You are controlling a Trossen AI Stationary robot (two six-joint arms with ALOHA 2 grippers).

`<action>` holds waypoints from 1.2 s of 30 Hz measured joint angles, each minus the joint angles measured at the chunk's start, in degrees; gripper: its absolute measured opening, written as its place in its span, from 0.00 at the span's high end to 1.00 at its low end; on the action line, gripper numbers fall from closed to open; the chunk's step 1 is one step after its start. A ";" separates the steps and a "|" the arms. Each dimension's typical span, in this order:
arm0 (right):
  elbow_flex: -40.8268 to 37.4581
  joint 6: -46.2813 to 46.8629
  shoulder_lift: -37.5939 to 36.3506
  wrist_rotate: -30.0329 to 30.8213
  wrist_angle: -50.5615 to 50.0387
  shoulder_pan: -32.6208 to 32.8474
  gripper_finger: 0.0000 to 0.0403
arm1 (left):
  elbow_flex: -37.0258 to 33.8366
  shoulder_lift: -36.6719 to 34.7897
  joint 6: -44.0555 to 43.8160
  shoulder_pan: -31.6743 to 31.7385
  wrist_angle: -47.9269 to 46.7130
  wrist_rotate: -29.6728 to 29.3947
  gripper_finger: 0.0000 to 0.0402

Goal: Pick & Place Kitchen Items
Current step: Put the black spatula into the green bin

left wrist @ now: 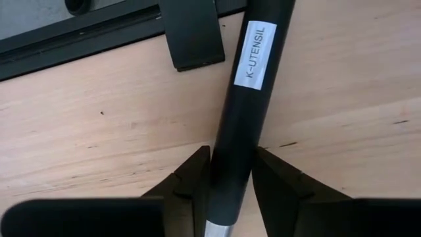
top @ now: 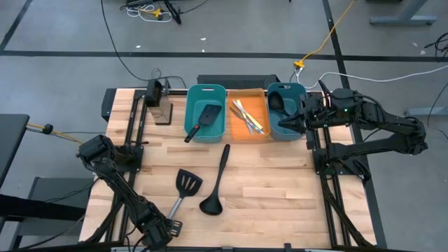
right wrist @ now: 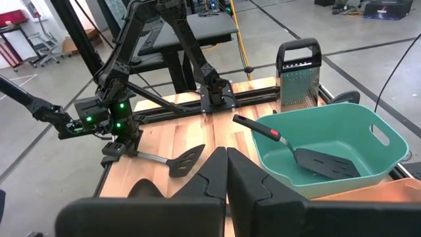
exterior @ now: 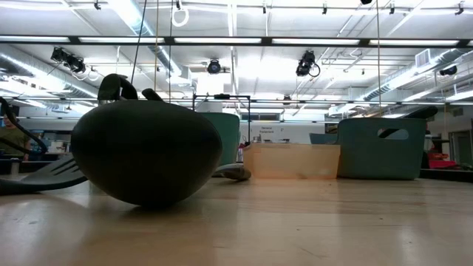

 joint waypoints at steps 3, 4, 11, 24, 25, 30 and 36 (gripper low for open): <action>0.00 -0.02 0.00 0.00 0.00 0.00 0.98 | 0.00 0.00 -0.06 0.00 -0.01 0.00 0.73; 0.00 -0.02 0.00 0.00 0.00 0.00 0.98 | 0.00 0.00 -0.06 0.00 -0.02 0.00 0.73; 0.00 -0.02 0.00 0.00 0.00 0.00 0.98 | 0.00 -0.04 0.00 0.02 -0.07 1.20 0.78; 0.00 -0.06 0.00 0.00 0.00 0.00 0.98 | 0.00 -0.04 -0.10 0.02 -0.07 1.25 0.79; 0.00 -0.06 0.00 0.00 0.01 0.00 0.98 | 0.00 -0.04 -0.10 0.02 -0.07 1.25 0.79; 0.00 -0.08 0.00 0.00 0.00 0.00 0.98 | 0.00 -0.04 -0.19 0.02 -0.07 1.22 0.79; 0.00 -0.06 0.00 0.01 0.01 0.00 0.98 | 0.79 0.00 -0.05 0.00 -0.38 0.94 0.79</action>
